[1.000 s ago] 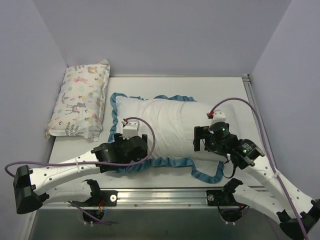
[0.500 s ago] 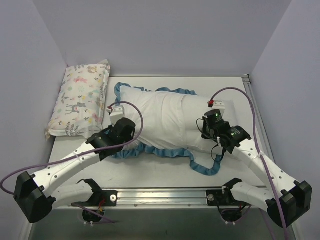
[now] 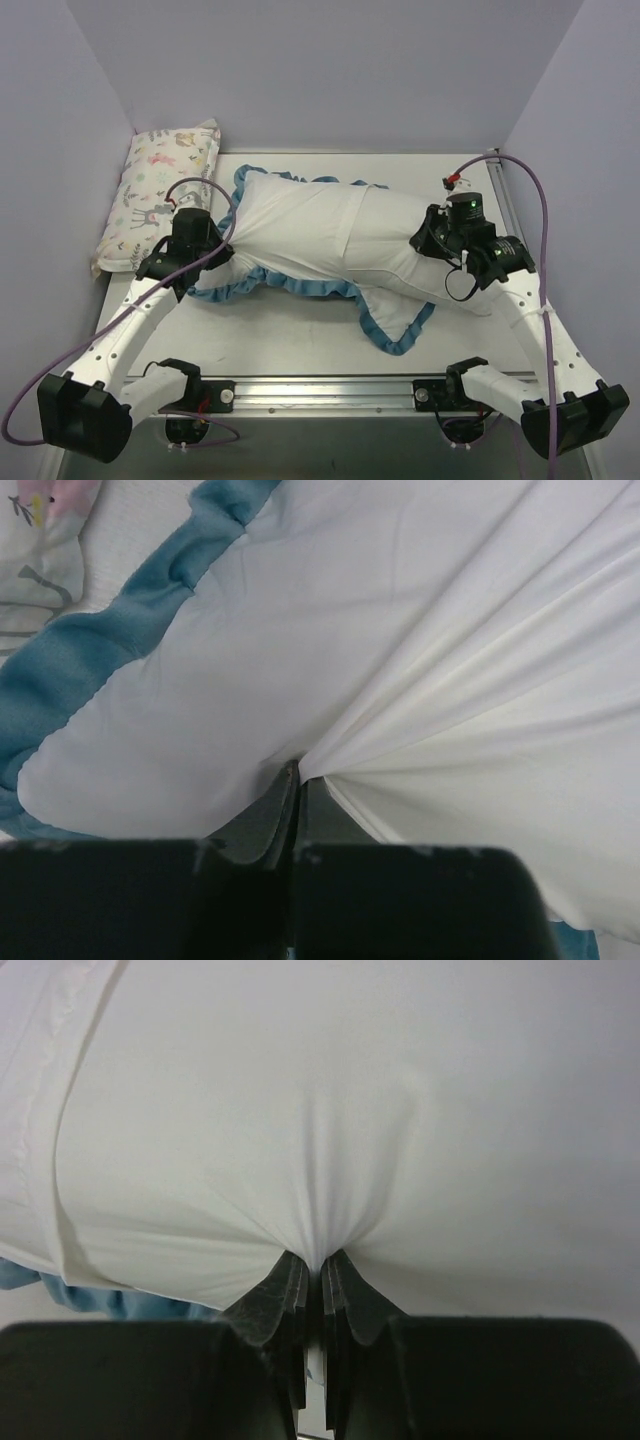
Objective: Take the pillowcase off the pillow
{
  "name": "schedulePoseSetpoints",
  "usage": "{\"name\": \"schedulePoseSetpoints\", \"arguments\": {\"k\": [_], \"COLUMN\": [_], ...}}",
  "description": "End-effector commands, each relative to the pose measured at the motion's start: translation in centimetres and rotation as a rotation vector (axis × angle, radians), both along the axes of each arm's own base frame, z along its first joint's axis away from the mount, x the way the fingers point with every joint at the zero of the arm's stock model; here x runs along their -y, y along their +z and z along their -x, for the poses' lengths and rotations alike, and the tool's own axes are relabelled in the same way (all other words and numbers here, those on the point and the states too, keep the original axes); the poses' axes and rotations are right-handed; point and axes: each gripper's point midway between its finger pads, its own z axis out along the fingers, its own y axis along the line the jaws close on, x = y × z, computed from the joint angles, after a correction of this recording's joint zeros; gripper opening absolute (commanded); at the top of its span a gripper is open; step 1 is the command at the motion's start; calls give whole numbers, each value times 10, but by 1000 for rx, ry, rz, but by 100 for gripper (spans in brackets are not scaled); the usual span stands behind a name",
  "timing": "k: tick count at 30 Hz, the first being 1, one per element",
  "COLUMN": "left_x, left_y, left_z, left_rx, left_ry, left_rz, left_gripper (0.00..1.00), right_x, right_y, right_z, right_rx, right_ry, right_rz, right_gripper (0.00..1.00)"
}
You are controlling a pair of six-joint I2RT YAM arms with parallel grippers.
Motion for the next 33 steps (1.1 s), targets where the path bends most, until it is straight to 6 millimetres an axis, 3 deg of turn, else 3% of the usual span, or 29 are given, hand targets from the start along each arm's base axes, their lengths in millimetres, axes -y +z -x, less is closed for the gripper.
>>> {"name": "schedulePoseSetpoints", "arguments": {"k": [1, 6, 7, 8, 9, 10, 13, 17, 21, 25, 33], "left_x": [-56, -32, -28, -19, -15, -9, 18, 51, 95, 126, 151], "left_y": [-12, -34, -34, -34, -25, -19, 6, 15, -17, -35, -50], "left_z": [-9, -4, -3, 0, 2, 4, 17, 49, 89, 101, 74], "left_rx": [-32, -60, -56, -48, -16, 6, 82, 96, 50, 62, 140], "left_ry": [152, 67, 52, 15, 1, -23, -128, -218, -347, -413, -362], "left_rz": [-213, -209, -204, -207, -202, -199, -170, -126, -93, -122, -142], "left_gripper": [0, 0, 5, 16, 42, 54, 78, 82, 83, 87, 93], "right_x": [73, 34, 20, 15, 13, 11, 2, 3, 1, -1, -8], "right_y": [29, 26, 23, 19, 21, 14, 10, -5, -15, -12, -7], "right_z": [-2, 2, 8, 11, 15, 20, 29, 32, 35, 38, 56], "right_rx": [75, 82, 80, 83, 101, 99, 112, 91, 77, 91, 129], "right_ry": [-220, -51, 5, 30, 35, 49, 93, 101, 109, 119, 146], "right_rz": [211, 197, 212, 234, 243, 251, 259, 295, 302, 300, 352], "right_gripper": [0, 0, 7, 18, 32, 55, 75, 80, 81, 81, 88]}}
